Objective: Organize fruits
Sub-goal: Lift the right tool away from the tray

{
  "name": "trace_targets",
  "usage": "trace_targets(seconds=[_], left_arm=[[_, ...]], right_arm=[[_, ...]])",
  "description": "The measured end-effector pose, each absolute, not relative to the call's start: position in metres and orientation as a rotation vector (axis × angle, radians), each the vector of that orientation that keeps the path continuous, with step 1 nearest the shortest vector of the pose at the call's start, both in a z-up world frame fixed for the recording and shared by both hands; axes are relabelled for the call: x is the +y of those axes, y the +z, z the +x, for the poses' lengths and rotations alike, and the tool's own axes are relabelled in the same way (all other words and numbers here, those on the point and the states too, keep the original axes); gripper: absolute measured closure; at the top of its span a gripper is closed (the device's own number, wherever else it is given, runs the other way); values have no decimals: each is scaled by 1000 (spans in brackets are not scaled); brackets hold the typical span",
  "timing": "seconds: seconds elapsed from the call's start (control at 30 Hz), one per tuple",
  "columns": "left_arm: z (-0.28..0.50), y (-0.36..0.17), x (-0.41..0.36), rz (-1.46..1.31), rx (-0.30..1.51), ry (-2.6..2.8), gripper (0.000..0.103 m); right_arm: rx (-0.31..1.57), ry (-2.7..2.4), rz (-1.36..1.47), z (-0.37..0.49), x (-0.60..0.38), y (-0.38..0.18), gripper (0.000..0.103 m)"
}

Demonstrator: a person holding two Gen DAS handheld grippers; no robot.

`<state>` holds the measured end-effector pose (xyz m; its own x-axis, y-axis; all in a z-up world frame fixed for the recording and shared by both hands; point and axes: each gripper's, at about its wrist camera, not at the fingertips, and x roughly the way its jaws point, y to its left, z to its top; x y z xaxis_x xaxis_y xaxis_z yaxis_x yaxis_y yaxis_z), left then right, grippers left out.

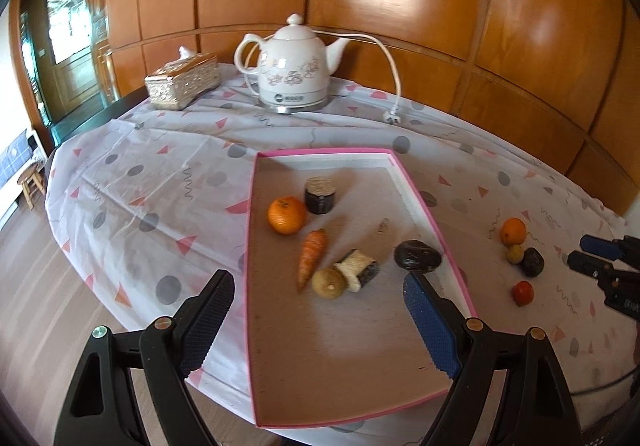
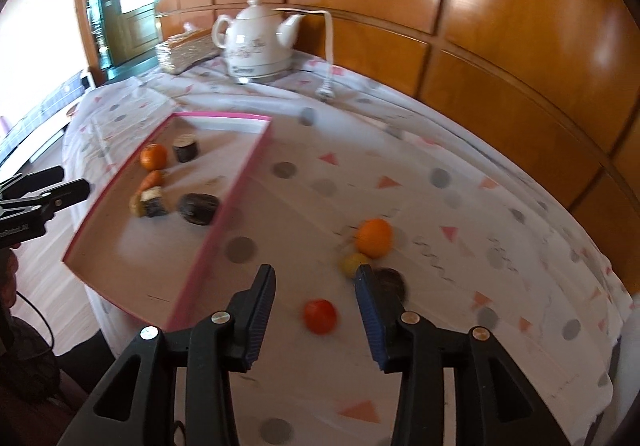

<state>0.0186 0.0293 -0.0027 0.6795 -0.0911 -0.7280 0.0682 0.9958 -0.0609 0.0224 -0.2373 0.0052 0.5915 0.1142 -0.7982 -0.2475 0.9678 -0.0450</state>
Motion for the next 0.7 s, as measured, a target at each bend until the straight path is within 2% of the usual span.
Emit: trace_targets(seconds=[0.7], left_arm=[[25, 0, -50, 116, 820, -252, 16]], right_arm=[[977, -253, -53, -2, -417, -8, 61]])
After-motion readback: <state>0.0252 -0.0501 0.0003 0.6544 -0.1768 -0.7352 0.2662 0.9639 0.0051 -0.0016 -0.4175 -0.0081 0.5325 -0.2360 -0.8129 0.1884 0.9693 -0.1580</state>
